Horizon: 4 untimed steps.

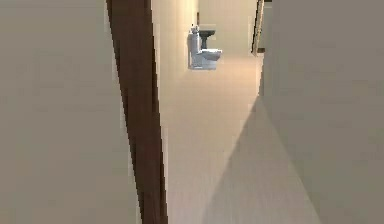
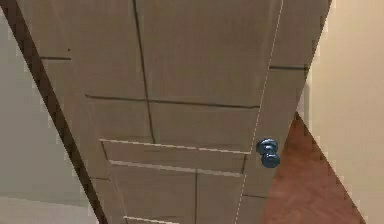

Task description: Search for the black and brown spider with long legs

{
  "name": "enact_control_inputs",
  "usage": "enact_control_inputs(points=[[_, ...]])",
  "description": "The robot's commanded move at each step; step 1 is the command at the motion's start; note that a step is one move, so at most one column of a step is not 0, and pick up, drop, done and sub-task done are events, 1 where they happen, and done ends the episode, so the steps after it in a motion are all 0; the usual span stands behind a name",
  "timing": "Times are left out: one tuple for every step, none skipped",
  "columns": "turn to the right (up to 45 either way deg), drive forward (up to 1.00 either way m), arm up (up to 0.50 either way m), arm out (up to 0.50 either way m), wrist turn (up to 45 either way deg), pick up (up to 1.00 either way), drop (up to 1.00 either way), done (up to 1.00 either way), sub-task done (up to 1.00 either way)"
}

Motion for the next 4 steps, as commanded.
enact_control_inputs(points=[[30.0,0.0,0.0,0.0,0.0,0.0,0.0,0.0,0.0],[0.0,0.4,0.0,0.0,0.0,0.0,0.0,0.0,0.0],[-15.0,0.0,0.0,0.0,0.0,0.0,0.0,0.0,0.0],[0.0,1.0,0.0,0.0,0.0,0.0,0.0,0.0,0.0]])
